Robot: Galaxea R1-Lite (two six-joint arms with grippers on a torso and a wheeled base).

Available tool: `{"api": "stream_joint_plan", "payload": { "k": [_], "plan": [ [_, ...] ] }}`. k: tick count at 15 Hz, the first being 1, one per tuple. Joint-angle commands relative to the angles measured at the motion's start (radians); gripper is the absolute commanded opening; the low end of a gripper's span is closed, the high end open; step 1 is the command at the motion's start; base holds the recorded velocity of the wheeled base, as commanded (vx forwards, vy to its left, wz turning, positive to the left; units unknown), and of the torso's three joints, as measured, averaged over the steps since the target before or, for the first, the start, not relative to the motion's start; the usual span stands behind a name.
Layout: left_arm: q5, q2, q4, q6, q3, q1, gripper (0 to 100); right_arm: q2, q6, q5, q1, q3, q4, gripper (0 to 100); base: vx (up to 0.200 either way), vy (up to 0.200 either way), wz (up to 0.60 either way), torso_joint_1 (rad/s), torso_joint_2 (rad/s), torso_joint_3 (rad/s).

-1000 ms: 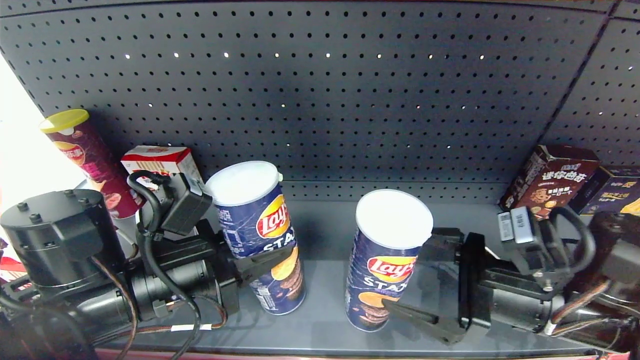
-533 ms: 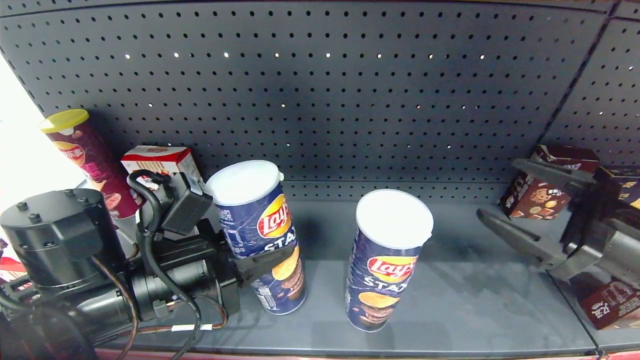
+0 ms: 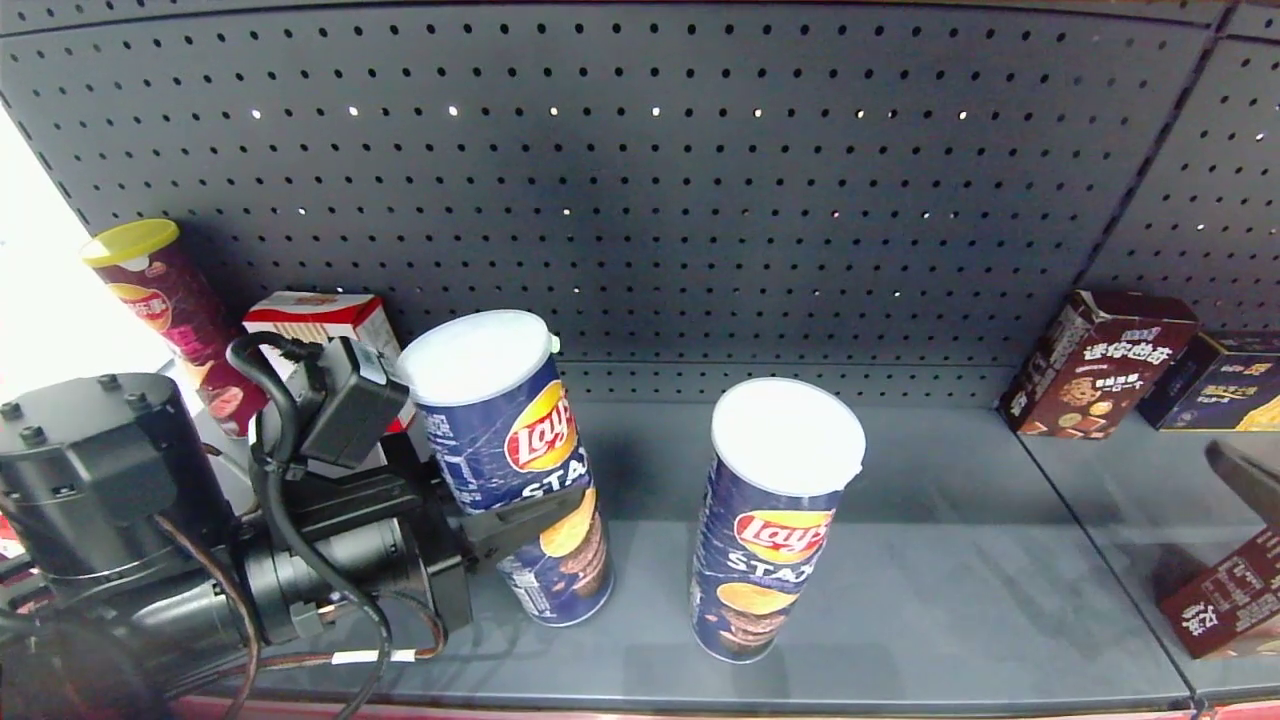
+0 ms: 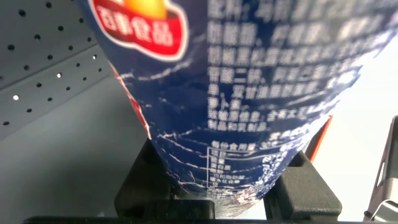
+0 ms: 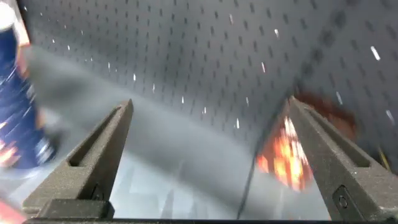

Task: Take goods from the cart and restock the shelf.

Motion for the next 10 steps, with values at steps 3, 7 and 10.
{"api": "stream_joint_plan", "payload": {
  "k": [3, 7, 10],
  "plan": [
    [-0.001, -0.019, 0.000, 0.000, 0.001, -0.004, 0, -0.436, 0.045, -0.060, -0.031, 0.018, 0.343, 100, 0.000, 0.000, 0.00, 0.000, 0.00, 0.000],
    [0.001, -0.021, 0.002, 0.000, 0.003, -0.004, 0, -0.774, 0.050, -0.102, -0.044, 0.032, 0.734, 100, 0.000, 0.000, 0.00, 0.000, 0.00, 0.000],
    [0.001, -0.038, 0.002, 0.000, 0.023, -0.004, 0, -0.821, 0.076, -0.109, -0.059, 0.152, 0.728, 100, 0.000, 0.000, 0.00, 0.000, 0.00, 0.000]
  ]
}}
